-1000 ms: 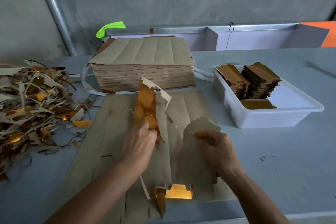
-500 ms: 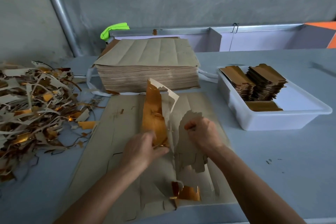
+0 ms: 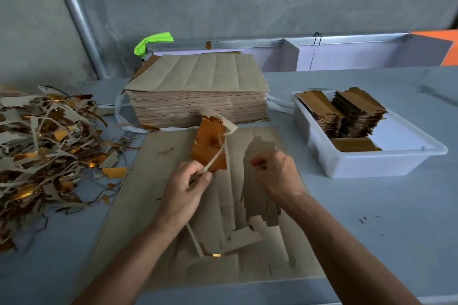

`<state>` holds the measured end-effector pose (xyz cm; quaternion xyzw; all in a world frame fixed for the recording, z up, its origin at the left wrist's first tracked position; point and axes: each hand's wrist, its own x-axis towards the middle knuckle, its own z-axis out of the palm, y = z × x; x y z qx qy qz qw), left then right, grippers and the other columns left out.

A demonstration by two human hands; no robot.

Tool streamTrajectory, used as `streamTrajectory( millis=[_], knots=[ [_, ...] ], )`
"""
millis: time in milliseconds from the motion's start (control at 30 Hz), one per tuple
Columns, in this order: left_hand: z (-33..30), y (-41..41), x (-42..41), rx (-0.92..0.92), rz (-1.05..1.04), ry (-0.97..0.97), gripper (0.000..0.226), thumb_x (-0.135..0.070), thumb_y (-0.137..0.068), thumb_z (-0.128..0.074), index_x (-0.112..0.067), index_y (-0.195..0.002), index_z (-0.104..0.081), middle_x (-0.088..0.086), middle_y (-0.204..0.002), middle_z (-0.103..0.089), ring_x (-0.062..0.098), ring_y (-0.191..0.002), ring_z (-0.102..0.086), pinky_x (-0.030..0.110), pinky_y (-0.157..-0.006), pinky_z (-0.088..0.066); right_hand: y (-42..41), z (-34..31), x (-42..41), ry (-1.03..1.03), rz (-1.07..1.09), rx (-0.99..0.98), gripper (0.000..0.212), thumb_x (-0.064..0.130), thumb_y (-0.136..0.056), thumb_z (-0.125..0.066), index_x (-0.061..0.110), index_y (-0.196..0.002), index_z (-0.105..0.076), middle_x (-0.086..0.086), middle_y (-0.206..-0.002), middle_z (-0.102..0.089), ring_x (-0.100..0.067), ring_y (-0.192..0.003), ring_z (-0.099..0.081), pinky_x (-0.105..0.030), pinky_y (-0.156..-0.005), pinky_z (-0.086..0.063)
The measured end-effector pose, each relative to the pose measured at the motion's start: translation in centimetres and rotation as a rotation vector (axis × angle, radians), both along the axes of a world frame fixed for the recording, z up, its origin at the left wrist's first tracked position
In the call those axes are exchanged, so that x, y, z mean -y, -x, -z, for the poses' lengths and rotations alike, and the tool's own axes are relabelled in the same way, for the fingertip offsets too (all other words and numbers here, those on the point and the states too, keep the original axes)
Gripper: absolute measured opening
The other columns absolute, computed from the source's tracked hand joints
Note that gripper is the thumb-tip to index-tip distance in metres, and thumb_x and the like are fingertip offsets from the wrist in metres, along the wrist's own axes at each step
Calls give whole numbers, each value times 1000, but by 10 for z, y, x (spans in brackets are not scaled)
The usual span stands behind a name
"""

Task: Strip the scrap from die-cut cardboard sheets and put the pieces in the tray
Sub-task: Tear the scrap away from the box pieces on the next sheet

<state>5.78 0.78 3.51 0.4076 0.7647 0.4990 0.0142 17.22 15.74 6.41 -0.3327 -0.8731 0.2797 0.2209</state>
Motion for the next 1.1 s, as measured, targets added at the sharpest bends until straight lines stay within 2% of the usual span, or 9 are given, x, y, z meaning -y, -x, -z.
streamTrajectory(
  millis=[67,200,400,500,600,800,900,1033,1100],
  knots=[
    [-5,-1,2,123,48,-14,17,-16,-93,-56,-14,-76,-55,-6,-73,-48,-1,-65,-46,8,-59,-36,9,-5,3,-5,-48,13,24,1,-93,-45,4,-96,-69,-3,-89,-64,-13,-74,-60,-15,-57,-51],
    [-7,-7,2,26,67,-67,21,-17,-93,-54,-15,-72,-56,-3,-61,-49,8,-57,-44,16,-53,-35,23,-4,12,-3,-153,64,17,11,-97,-48,10,-98,-66,0,-88,-61,-10,-75,-58,-12,-59,-43],
    [-13,-7,2,-174,-46,-262,18,-13,-95,-51,-2,-90,-65,3,-88,-62,12,-81,-57,21,-71,-46,15,-3,18,-168,-74,157,14,7,-95,-47,12,-87,-56,-3,-82,-60,-13,-64,-55,-17,-52,-39],
    [-17,-5,-2,61,1,-320,25,-17,-97,-44,-8,-86,-64,5,-86,-66,14,-84,-59,22,-76,-46,16,-12,17,-204,-45,128,19,7,-95,-45,11,-78,-53,-4,-81,-59,-15,-66,-56,-21,-52,-42],
    [-20,-5,-13,255,94,-400,27,-15,-98,-40,-8,-83,-62,10,-88,-67,16,-88,-63,19,-79,-49,24,-20,13,-97,-120,110,16,12,-93,-49,7,-88,-64,-5,-88,-65,-19,-77,-62,-29,-66,-54],
    [-19,-13,-35,831,147,-522,29,-10,-99,-37,-6,-77,-55,9,-72,-67,16,-69,-66,18,-61,-52,26,-19,-3,113,-5,103,35,37,-99,-42,10,-88,-63,0,-72,-51,-9,-63,-48,-19,-53,-36],
    [-16,-24,-44,919,189,-471,32,-10,-100,-36,-6,-73,-53,11,-67,-64,20,-64,-62,20,-57,-48,21,-21,-16,92,-5,148,43,47,-96,-45,10,-97,-67,0,-74,-52,-8,-64,-47,-19,-55,-39],
    [-9,-41,-49,913,317,-280,29,-11,-98,-37,-4,-74,-52,13,-68,-63,28,-72,-57,34,-68,-41,20,-19,-27,113,-52,217,39,47,-85,-62,11,-99,-69,-6,-98,-62,-19,-94,-58,-28,-81,-49],
    [-9,-48,-47,907,383,-198,27,-15,-97,-39,-4,-76,-53,12,-71,-63,24,-72,-61,29,-69,-50,21,-16,-28,75,-64,282,27,35,-85,-65,8,-87,-65,-6,-87,-59,-20,-89,-59,-25,-72,-49]
  ],
)
